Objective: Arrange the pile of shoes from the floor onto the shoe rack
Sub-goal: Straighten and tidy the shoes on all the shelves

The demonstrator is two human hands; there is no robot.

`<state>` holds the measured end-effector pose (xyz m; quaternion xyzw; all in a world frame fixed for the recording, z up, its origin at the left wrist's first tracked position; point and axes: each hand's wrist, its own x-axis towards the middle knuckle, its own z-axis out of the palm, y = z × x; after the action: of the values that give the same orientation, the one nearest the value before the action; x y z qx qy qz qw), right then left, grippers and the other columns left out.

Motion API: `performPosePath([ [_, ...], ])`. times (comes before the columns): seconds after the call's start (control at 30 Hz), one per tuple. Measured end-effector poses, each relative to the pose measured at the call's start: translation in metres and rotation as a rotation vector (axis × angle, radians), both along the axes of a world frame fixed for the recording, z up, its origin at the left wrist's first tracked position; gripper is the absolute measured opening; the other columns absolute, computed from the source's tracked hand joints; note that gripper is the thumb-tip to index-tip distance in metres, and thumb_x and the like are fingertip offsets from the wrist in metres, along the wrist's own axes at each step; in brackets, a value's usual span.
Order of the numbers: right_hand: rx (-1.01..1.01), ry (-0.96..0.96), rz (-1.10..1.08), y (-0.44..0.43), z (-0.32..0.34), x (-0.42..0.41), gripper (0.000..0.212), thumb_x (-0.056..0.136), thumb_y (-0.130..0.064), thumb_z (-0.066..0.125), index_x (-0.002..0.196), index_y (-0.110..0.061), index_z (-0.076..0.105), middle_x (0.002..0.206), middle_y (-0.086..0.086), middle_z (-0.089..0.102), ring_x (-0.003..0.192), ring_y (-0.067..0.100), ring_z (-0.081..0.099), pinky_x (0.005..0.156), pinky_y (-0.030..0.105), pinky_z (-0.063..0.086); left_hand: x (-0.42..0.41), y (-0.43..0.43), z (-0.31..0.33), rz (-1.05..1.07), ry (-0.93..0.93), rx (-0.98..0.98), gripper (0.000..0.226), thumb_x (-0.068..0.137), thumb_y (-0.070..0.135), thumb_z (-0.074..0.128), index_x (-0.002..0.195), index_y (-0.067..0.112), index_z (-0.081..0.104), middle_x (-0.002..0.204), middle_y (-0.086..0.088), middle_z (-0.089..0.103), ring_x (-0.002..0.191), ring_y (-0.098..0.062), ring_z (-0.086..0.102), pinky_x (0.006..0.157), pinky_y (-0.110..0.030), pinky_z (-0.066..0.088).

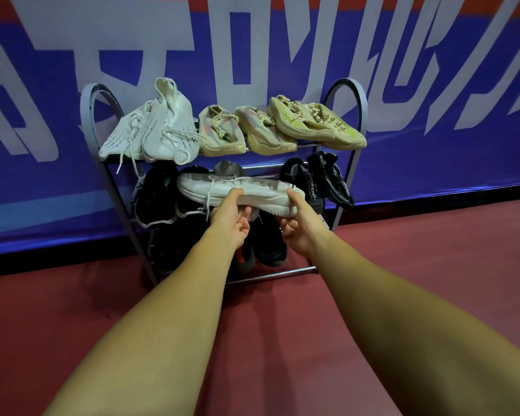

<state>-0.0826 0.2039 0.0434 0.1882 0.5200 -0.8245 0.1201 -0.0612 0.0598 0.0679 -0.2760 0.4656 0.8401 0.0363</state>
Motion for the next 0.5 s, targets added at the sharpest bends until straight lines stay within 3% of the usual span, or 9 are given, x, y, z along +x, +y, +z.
performPosePath([
  [0.1,-0.030,0.005,-0.060,-0.005,0.003,-0.003,0.037,0.079,-0.042,0.077,0.101,-0.015,0.065,0.064,-0.002,0.055,0.041,0.005,0.043,0.033,0.016,0.029,0.003,-0.003,0.003,-0.032,-0.014,-0.001,0.021,0.085,0.038,0.072,0.096,0.023,0.061,0.105,0.000,0.068,0.074,-0.007,0.058,0.057,-0.020,0.032],
  [0.17,-0.045,0.008,-0.136,-0.005,0.005,-0.006,0.032,0.079,-0.039,0.075,0.095,-0.013,0.065,0.062,-0.002,0.053,0.040,0.005,0.040,0.032,0.016,0.028,0.002,-0.003,0.006,-0.036,-0.036,-0.032,0.026,0.085,0.044,0.069,0.096,0.023,0.060,0.105,-0.001,0.070,0.078,-0.010,0.059,0.058,-0.021,0.035],
  [0.27,-0.023,-0.013,-0.247,0.002,0.005,-0.006,0.025,0.081,-0.036,0.072,0.081,-0.013,0.062,0.060,0.000,0.050,0.040,0.007,0.036,0.032,0.016,0.026,0.001,-0.011,0.006,0.090,-0.050,-0.082,0.035,0.082,0.049,0.068,0.101,0.020,0.062,0.096,0.000,0.067,0.069,-0.011,0.056,0.053,-0.022,0.033],
  [0.37,0.015,-0.030,-0.267,0.010,0.002,-0.009,0.026,0.082,-0.038,0.069,0.082,-0.014,0.061,0.061,0.001,0.049,0.038,0.007,0.034,0.032,0.016,0.025,0.001,-0.025,0.003,0.137,-0.048,-0.119,0.043,0.078,0.052,0.066,0.105,0.020,0.066,0.098,0.001,0.069,0.069,-0.011,0.057,0.048,-0.021,0.030],
  [0.5,-0.023,0.039,-0.283,0.015,0.001,-0.013,0.038,0.084,-0.050,0.072,0.087,-0.013,0.064,0.063,0.000,0.051,0.039,0.006,0.038,0.033,0.018,0.028,0.002,-0.032,0.007,0.123,-0.015,-0.107,0.027,0.083,0.039,0.064,0.101,0.019,0.063,0.096,0.001,0.070,0.072,-0.010,0.061,0.050,-0.020,0.030],
])
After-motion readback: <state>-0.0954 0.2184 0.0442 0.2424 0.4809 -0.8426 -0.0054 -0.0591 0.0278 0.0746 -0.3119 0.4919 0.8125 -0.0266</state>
